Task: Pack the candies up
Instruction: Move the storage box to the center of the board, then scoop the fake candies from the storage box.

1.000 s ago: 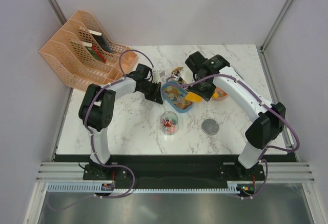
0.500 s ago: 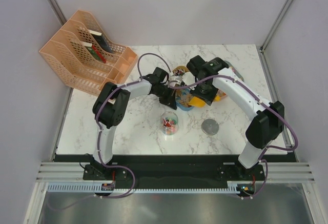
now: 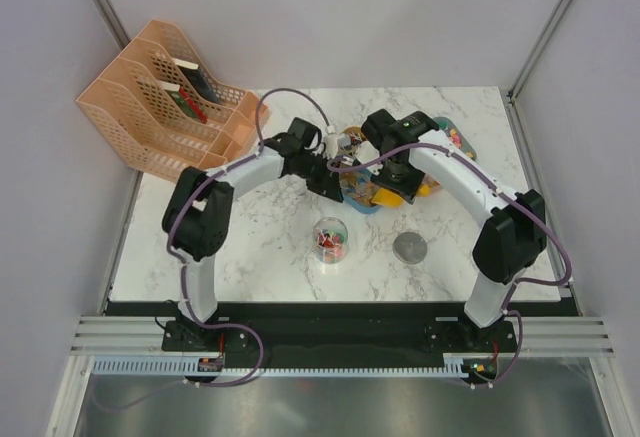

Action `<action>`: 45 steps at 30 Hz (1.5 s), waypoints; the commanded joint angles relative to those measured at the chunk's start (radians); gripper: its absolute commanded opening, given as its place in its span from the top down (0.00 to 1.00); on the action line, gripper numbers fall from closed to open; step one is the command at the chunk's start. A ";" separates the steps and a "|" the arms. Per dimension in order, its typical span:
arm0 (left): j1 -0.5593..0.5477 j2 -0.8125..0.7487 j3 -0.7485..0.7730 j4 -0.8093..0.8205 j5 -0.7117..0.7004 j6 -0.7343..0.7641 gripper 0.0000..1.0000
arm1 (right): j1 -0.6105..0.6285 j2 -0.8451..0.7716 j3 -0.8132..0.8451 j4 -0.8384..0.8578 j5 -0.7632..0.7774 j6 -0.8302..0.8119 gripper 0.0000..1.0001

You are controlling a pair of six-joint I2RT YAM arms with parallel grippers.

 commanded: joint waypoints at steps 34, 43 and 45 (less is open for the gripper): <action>0.101 0.133 0.136 0.195 -0.341 0.095 0.98 | 0.033 0.261 0.153 -0.109 0.069 0.000 1.00; 0.101 0.143 0.126 0.195 -0.255 0.075 0.98 | 0.027 0.330 0.188 -0.110 0.057 0.005 1.00; 0.101 0.143 0.125 0.197 -0.236 0.074 0.98 | 0.027 0.350 0.204 -0.109 0.062 0.006 1.00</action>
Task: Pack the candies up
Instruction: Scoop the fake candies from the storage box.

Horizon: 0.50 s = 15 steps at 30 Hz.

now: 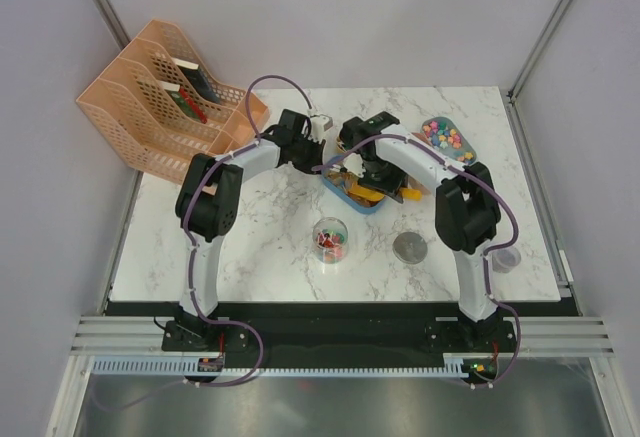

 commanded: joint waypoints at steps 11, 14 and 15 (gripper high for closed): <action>-0.009 -0.017 -0.028 0.024 0.122 -0.066 0.98 | -0.010 0.107 0.140 -0.093 -0.011 0.019 1.00; -0.010 -0.026 -0.037 0.024 0.122 -0.063 0.98 | -0.010 0.122 0.152 -0.093 -0.013 0.021 1.00; -0.009 -0.028 -0.040 0.024 0.123 -0.064 0.98 | -0.010 0.136 0.168 -0.093 -0.016 0.021 1.00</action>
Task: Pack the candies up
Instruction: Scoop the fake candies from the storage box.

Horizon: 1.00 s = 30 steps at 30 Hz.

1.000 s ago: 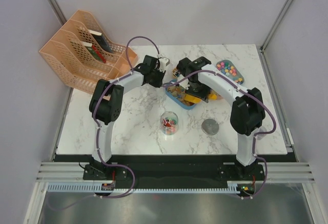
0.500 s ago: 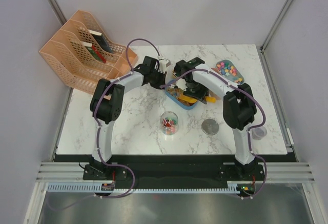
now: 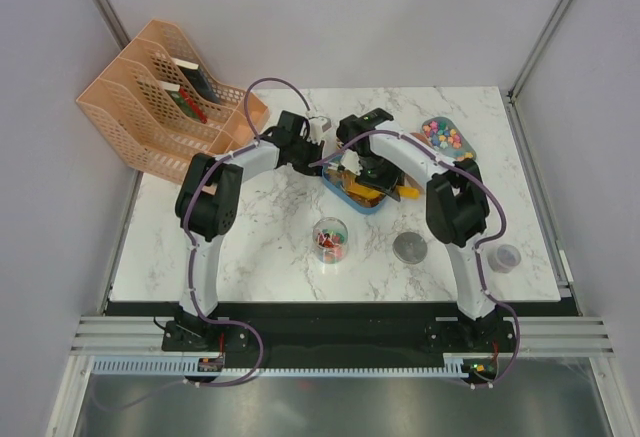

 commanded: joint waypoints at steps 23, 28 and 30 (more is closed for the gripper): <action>-0.017 -0.070 -0.056 0.033 0.075 -0.042 0.98 | -0.001 0.037 0.025 -0.037 -0.032 0.051 1.00; -0.017 -0.081 -0.058 0.030 0.061 -0.039 0.98 | -0.030 0.077 0.061 -0.034 -0.057 0.050 1.00; -0.017 -0.085 -0.061 0.027 0.055 -0.036 0.98 | -0.042 0.078 0.066 -0.034 -0.071 0.046 1.00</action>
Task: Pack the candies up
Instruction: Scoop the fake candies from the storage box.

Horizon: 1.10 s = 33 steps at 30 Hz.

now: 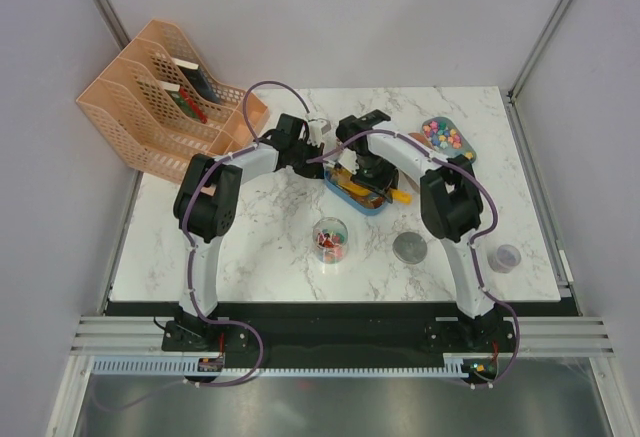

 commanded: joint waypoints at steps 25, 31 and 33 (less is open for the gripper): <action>-0.018 -0.088 -0.035 -0.010 -0.006 -0.020 0.98 | -0.011 0.075 0.133 -0.092 -0.063 0.019 1.00; -0.021 -0.085 -0.040 -0.011 -0.002 -0.020 0.98 | 0.003 0.083 0.139 -0.083 -0.043 0.019 1.00; -0.021 -0.088 -0.041 -0.011 -0.005 -0.020 0.98 | 0.003 0.077 0.133 -0.081 -0.045 0.019 1.00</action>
